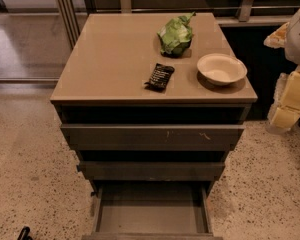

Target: Place rxbar chocolate into bottom drawer

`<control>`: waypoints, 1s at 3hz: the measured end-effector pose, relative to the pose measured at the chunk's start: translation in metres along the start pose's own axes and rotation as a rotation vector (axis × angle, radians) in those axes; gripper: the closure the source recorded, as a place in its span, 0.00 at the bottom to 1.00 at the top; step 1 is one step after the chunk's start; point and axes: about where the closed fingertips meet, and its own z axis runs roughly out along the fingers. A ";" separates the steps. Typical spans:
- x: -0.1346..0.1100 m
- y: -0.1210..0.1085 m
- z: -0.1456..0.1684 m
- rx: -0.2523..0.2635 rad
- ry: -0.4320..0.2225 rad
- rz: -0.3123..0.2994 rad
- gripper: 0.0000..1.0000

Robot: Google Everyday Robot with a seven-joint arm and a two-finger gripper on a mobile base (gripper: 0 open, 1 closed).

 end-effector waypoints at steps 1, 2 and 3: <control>0.000 0.000 0.000 0.000 0.000 0.000 0.00; -0.012 -0.012 0.006 0.079 -0.043 0.011 0.00; -0.034 -0.038 0.014 0.225 -0.122 0.023 0.00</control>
Offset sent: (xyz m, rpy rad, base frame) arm 0.0313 0.0160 -0.0038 0.0531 -0.1584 -0.0333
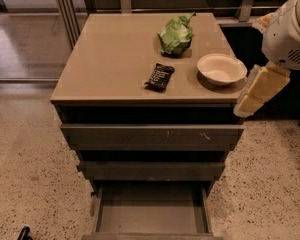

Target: Place rxbar chocolate into bottom drawer

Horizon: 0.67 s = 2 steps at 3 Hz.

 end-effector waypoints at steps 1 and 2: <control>0.002 0.002 -0.003 0.001 0.004 -0.009 0.00; -0.007 0.007 0.012 -0.008 -0.080 0.024 0.00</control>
Offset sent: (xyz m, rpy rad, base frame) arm 0.0199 0.0456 -0.0465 0.3585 -0.0467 0.0545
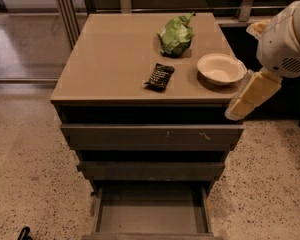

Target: Place rxbar chocolate into bottom drawer

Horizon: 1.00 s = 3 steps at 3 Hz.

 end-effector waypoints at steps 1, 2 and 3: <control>-0.030 0.009 0.041 -0.022 -0.178 0.068 0.00; -0.088 -0.008 0.070 0.045 -0.383 0.113 0.00; -0.088 -0.008 0.070 0.045 -0.383 0.113 0.00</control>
Offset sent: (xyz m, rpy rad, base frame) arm 0.0887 0.1303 -0.0254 0.5151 -0.2065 0.0756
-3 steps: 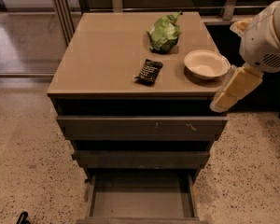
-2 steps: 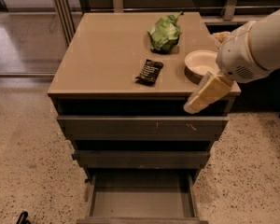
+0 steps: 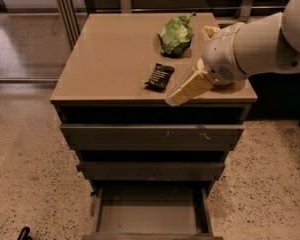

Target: Place rxbar chocolate into bottom drawer

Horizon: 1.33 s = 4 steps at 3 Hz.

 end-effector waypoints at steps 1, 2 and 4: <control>0.007 0.001 0.000 -0.007 0.044 0.013 0.00; 0.013 -0.006 0.026 -0.054 0.088 0.022 0.00; 0.005 -0.016 0.102 -0.155 0.099 0.016 0.00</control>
Offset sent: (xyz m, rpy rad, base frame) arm 0.0657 0.0297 -0.0548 -0.0927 0.1854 0.0468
